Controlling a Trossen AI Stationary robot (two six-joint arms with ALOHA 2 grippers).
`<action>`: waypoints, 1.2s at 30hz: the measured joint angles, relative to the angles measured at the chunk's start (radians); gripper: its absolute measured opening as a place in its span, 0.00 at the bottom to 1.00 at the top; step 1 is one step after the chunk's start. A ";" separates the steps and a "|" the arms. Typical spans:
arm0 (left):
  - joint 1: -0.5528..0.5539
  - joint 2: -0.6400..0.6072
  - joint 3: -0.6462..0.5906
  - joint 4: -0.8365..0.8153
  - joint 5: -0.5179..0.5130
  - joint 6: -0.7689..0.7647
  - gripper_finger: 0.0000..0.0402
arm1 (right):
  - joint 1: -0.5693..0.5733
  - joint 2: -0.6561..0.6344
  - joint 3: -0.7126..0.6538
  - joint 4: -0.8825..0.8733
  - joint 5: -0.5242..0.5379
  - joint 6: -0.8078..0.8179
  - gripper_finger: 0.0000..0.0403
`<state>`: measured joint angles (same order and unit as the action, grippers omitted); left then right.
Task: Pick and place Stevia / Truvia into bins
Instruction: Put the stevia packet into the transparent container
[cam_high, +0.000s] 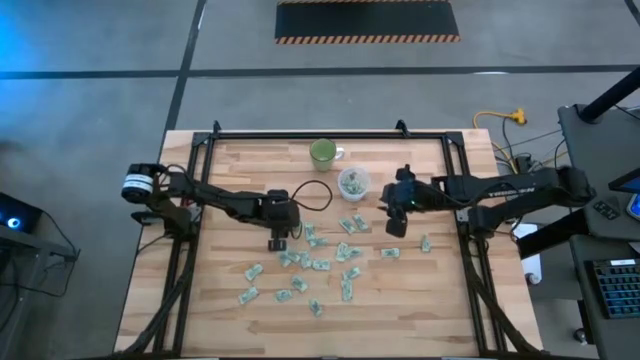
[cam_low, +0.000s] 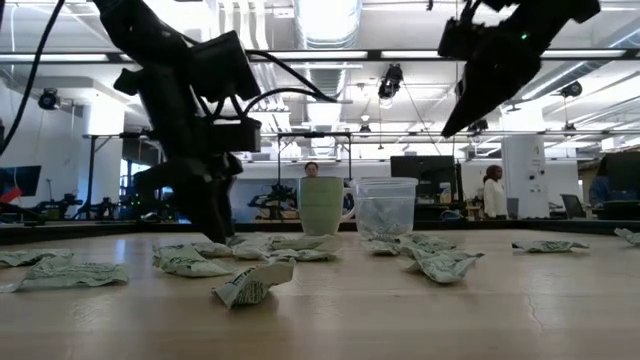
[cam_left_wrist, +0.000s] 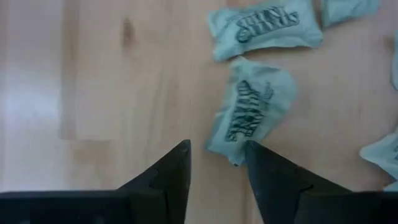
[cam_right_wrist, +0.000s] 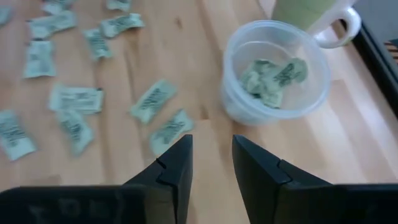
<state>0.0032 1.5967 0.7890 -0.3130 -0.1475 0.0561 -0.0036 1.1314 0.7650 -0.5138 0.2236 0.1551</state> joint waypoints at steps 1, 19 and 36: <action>0.001 0.000 -0.001 0.002 0.012 0.008 0.30 | 0.016 -0.008 0.000 -0.009 0.000 0.018 0.25; 0.003 -0.028 0.035 0.034 -0.049 0.203 0.02 | 0.221 -0.048 0.000 -0.048 0.004 0.267 0.18; 0.063 -0.028 0.029 0.735 -0.124 0.612 0.02 | 0.261 0.101 -0.002 -0.059 -0.002 0.502 0.18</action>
<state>0.0662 1.5688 0.8185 0.4222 -0.2714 0.6685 0.2579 1.2327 0.7628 -0.5728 0.2218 0.6567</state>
